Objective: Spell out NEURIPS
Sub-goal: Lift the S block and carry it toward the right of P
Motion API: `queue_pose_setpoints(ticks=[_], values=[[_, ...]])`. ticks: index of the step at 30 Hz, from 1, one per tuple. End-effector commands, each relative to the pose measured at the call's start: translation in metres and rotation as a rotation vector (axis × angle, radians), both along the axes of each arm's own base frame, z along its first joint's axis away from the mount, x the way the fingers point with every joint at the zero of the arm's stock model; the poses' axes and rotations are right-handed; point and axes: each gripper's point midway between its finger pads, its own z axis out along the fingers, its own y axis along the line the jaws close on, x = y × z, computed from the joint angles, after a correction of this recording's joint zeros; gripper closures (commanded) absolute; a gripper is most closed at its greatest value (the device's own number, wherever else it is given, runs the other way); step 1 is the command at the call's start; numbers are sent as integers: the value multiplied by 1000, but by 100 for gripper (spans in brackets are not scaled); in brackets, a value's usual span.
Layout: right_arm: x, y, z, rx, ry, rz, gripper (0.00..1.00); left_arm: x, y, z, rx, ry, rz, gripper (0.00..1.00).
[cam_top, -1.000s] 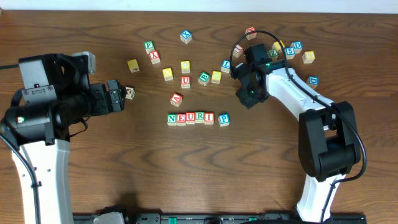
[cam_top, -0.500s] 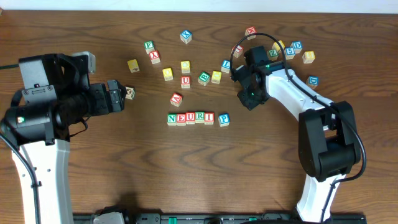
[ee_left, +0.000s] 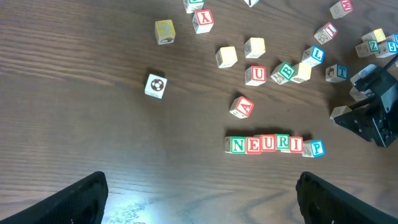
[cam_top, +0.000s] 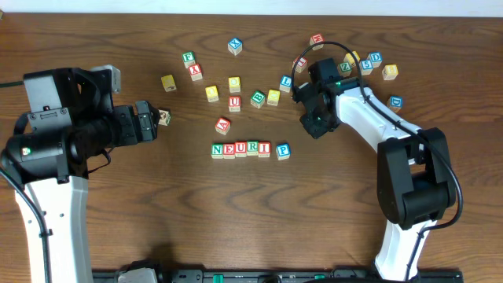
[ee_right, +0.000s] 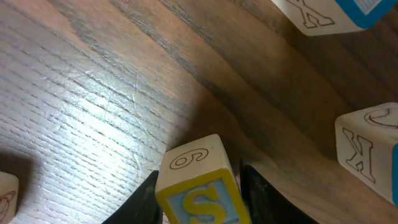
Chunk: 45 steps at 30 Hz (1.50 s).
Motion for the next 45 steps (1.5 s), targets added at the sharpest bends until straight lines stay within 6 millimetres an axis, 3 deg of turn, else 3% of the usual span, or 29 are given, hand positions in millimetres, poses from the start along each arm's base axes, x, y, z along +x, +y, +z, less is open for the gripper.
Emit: queue_pose_setpoints(ticks=[1, 5, 11, 16, 22, 29, 37, 40, 45], values=[[-5, 0, -6, 21, 30, -56, 67, 0, 0, 7, 3, -21, -8, 5], [-6, 5, -6, 28, 35, -97, 73, 0, 0, 7, 4, -21, -8, 5], [-8, 12, -4, 40, 38, -148, 73, 0, 0, 7, 4, -21, -8, 5], [-14, 15, 10, 47, 36, -169, 74, 0, 0, 7, 4, -21, -8, 5], [-27, 13, 27, 47, 58, -215, 74, 0, 0, 7, 4, -21, -8, 5], [-50, 11, 27, 25, 146, -283, 82, 0, 0, 7, 4, -21, -8, 5], [-67, 41, 27, 51, 184, -300, 86, 0, 0, 7, 4, -21, -8, 5], [-67, 57, 27, 48, 148, -294, 86, 0, 0, 7, 4, -21, -8, 5], [-55, 50, 29, -44, 29, -410, 81, 0, 0, 7, 4, -21, -8, 5]])
